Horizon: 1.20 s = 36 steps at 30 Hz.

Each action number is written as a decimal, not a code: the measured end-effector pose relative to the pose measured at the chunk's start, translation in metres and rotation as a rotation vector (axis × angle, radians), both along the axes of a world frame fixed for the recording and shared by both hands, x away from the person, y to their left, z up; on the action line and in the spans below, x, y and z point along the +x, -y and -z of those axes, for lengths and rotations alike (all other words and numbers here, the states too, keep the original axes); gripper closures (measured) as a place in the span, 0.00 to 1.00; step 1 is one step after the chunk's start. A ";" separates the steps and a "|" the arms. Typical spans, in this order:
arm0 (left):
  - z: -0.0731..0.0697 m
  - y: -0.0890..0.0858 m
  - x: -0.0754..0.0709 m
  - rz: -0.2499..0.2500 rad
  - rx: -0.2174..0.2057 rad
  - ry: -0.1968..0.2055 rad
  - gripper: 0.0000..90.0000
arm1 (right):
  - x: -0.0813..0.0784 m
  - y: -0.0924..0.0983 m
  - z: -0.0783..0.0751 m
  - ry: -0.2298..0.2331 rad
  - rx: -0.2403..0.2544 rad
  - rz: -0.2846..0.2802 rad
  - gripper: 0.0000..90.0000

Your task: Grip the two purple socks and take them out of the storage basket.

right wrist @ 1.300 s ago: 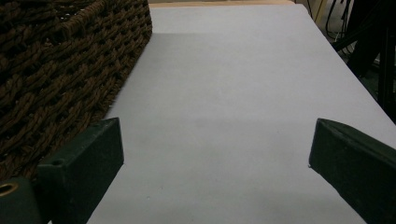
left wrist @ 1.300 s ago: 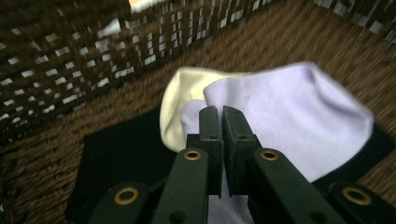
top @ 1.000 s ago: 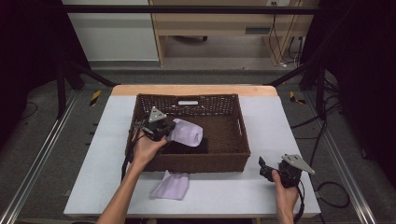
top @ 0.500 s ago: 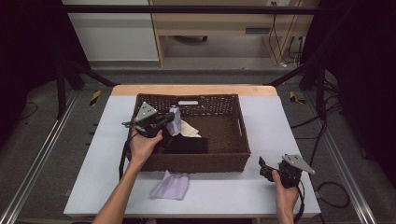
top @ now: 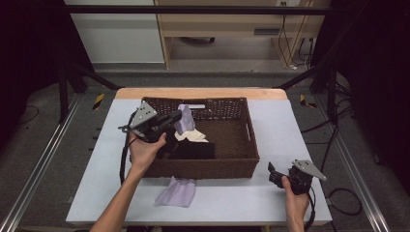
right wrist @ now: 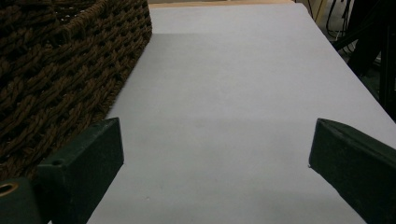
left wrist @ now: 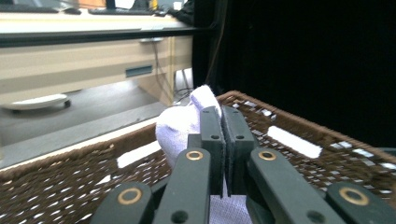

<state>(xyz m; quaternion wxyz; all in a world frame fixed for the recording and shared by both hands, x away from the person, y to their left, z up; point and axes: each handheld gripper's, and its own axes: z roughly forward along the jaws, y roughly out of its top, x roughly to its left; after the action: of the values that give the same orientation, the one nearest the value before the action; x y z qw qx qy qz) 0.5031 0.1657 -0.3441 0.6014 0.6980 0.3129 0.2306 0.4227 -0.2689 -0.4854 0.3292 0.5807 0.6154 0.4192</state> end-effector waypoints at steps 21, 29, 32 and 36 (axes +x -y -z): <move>-0.044 -0.008 -0.068 0.113 -0.025 0.095 0.97 | 0.000 0.000 0.000 0.001 0.001 0.002 0.04; -0.049 -0.012 -0.090 0.157 -0.031 0.125 0.97 | 0.000 0.000 0.000 0.000 0.001 0.004 0.04; -0.048 -0.015 -0.099 0.175 -0.036 0.131 0.97 | 0.000 0.000 0.000 0.000 0.000 0.003 0.04; -0.045 -0.017 -0.109 0.190 -0.029 0.130 0.97 | 0.000 0.000 0.000 -0.002 0.001 0.004 0.04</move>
<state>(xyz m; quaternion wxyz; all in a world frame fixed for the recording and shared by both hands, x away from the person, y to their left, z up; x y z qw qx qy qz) 0.3944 0.1827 -0.2990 0.6497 0.6993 0.2088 0.2128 0.4228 -0.2689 -0.4854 0.3291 0.5825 0.6142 0.4185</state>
